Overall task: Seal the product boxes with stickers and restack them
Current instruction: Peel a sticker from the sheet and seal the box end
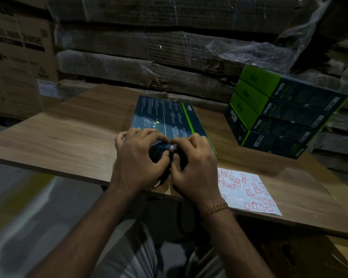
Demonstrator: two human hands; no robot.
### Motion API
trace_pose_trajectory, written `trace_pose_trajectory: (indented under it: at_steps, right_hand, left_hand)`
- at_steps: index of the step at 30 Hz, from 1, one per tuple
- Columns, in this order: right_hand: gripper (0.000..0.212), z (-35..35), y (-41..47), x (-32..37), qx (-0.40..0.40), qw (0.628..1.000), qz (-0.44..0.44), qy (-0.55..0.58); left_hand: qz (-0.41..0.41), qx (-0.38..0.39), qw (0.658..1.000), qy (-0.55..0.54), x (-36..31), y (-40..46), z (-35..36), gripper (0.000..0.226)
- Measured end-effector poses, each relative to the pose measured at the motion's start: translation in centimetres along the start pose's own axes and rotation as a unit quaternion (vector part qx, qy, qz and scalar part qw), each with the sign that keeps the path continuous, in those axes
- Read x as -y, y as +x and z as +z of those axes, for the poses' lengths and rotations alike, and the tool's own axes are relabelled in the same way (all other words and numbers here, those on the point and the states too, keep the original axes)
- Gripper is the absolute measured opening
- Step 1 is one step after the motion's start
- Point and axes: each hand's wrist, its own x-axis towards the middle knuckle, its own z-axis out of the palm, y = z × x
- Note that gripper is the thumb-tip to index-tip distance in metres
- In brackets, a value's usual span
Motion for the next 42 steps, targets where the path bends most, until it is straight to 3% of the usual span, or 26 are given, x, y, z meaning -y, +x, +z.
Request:
trace_pose_trajectory:
  at_steps: [14,18,29,33,42]
  right_hand:
    - [0.049,0.11,-0.69,0.22,0.019,1.0,-0.001,-0.009]
    - [0.038,0.08,-0.71,0.2,0.023,1.0,0.0,-0.014]
    - [0.05,0.01,-0.83,0.32,0.029,0.999,0.018,0.004]
    - [0.042,0.01,-0.8,0.14,0.019,1.0,0.014,0.011]
    - [0.046,-0.01,-0.56,0.02,0.017,0.999,0.029,0.029]
  left_hand:
    - [-0.007,-0.002,1.0,0.002,-0.26,-0.01,-0.12,0.033]
    - [-0.008,-0.004,1.0,0.001,-0.31,0.03,-0.14,0.032]
    - [-0.005,0.0,1.0,-0.001,-0.4,0.04,-0.22,0.037]
    - [-0.007,-0.001,1.0,-0.004,-0.28,-0.03,-0.25,0.042]
    - [-0.019,-0.011,1.0,0.008,-0.34,0.07,0.12,0.04]
